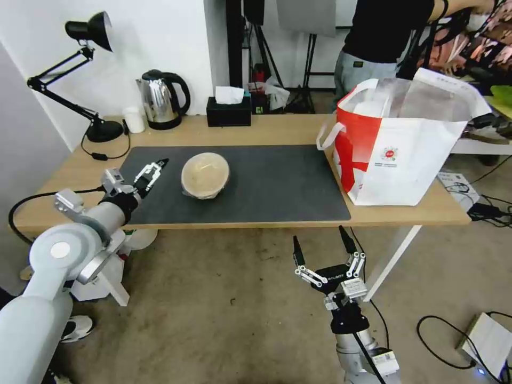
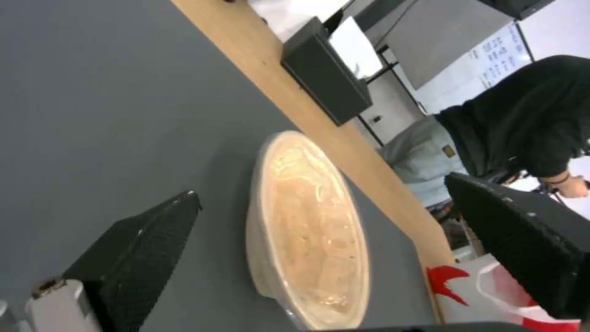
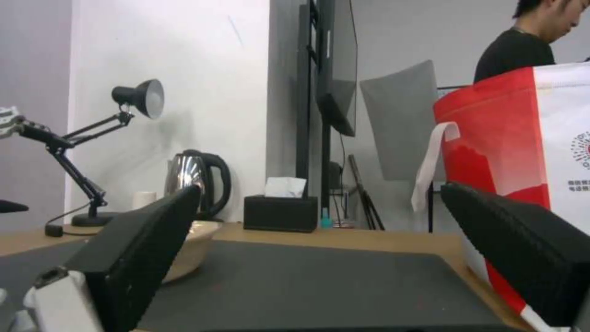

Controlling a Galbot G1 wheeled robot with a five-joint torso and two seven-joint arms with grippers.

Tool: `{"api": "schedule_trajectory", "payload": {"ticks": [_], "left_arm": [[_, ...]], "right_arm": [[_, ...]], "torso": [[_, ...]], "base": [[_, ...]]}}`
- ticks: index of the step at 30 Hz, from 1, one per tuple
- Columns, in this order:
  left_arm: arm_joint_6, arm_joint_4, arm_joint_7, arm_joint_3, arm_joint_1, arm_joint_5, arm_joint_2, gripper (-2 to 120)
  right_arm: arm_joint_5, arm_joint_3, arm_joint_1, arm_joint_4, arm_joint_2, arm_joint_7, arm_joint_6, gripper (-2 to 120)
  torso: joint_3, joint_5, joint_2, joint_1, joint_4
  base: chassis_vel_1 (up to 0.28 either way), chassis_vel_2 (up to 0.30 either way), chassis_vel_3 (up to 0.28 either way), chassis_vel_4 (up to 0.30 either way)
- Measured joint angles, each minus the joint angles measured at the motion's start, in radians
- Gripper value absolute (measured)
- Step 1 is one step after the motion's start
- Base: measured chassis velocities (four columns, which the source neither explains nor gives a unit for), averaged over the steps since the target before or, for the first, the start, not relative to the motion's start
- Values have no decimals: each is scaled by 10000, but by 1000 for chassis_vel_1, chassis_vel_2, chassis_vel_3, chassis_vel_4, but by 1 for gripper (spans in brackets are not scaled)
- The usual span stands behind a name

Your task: Pick up the trash from the table and place it into the takeout bag.

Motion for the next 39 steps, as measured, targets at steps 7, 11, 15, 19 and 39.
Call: {"api": "schedule_trajectory", "payload": {"ticks": [7,11,15,19,39], "left_arm": [[30,136,5,127,36,-71,-63,100],[36,216,22,296,-18,-63,-175,100],[36,334,23,485,-161,-46,-254,100],[37,469,23,646,-298,-21,-304,100],[56,1312,60,1386,-1030,187,-503,100]], "right_arm": [[1,0,-1,0,0,0,0,100],[0,0,-1,0,-1,0,0,100],[0,0,-1,0,0,0,0,100],[0,0,-1,0,0,0,0,100],[0,0,0,0,0,0,0,100]], "torso": [[0,0,0,0,-1],[0,0,0,0,-1],[0,0,0,0,-2],[0,0,0,0,-1],[0,1,0,0,-1]], "base": [[0,0,0,0],[0,0,0,0],[0,0,0,0],[0,0,0,0],[0,0,0,0]]}}
